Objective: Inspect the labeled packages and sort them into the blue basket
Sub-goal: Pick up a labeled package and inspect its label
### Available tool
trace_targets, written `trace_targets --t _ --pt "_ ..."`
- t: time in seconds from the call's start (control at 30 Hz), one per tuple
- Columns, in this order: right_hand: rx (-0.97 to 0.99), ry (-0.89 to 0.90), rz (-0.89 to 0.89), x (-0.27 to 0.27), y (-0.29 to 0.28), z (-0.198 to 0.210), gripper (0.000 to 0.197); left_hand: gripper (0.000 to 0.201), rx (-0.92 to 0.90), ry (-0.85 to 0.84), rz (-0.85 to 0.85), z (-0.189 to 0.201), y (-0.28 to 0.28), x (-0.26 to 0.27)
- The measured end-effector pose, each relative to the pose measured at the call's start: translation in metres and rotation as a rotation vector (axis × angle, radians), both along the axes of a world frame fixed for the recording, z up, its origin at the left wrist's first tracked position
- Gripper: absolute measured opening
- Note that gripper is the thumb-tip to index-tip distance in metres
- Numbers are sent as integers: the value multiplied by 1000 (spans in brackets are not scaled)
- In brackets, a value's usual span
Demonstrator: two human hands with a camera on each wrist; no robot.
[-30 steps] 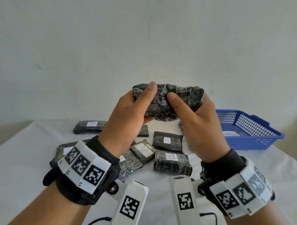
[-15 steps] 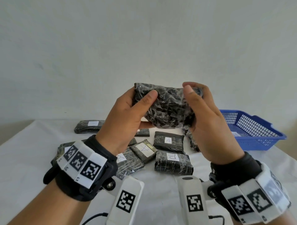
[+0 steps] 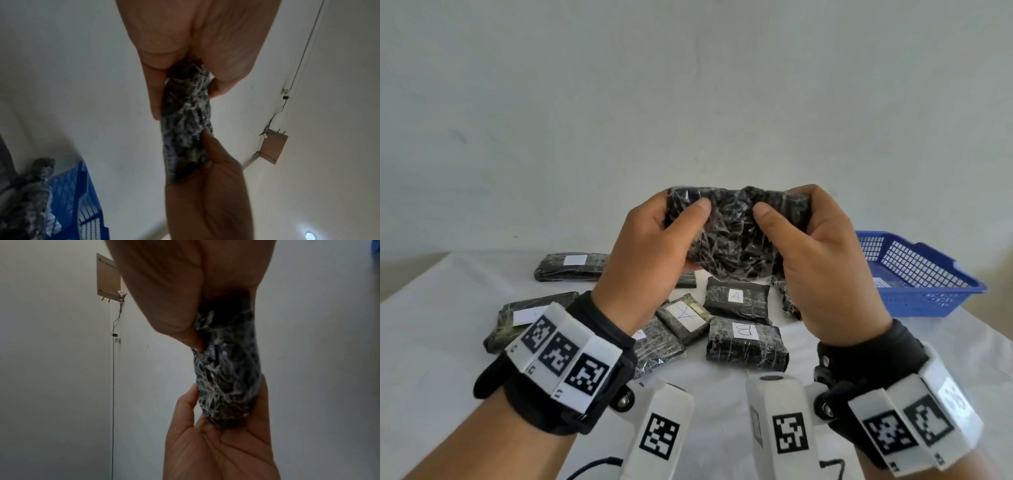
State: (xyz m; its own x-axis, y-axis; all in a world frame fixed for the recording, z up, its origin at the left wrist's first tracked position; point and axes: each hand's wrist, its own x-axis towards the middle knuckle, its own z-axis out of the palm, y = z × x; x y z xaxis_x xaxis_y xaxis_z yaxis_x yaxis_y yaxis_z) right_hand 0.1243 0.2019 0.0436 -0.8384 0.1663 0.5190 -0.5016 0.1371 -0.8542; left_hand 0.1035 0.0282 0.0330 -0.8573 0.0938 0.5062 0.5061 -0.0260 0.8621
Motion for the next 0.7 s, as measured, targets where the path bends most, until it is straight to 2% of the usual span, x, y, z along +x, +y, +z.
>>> trace_targets --t 0.1,0.17,0.23,0.33,0.47,0.53,0.7 --pt "26 -85 -6 -2 0 1 22 16 -12 10 22 -1 1 0" --pt "-41 -141 19 0 -3 2 32 26 4 59 31 -1 4 1" --pt "-79 -112 1 1 -7 4 35 29 18 77 27 0 6 2" --pt "-2 -44 -100 0 -10 5 34 35 -22 71 34 -1 8 7" --pt "-92 -48 -28 -3 -14 4 53 24 17 120 63 0 11 7" --pt "-72 -16 -21 -3 -14 5 59 22 19 165 78 3 11 7" --pt "18 11 -103 -7 -12 6 56 21 55 165 59 2 12 8"
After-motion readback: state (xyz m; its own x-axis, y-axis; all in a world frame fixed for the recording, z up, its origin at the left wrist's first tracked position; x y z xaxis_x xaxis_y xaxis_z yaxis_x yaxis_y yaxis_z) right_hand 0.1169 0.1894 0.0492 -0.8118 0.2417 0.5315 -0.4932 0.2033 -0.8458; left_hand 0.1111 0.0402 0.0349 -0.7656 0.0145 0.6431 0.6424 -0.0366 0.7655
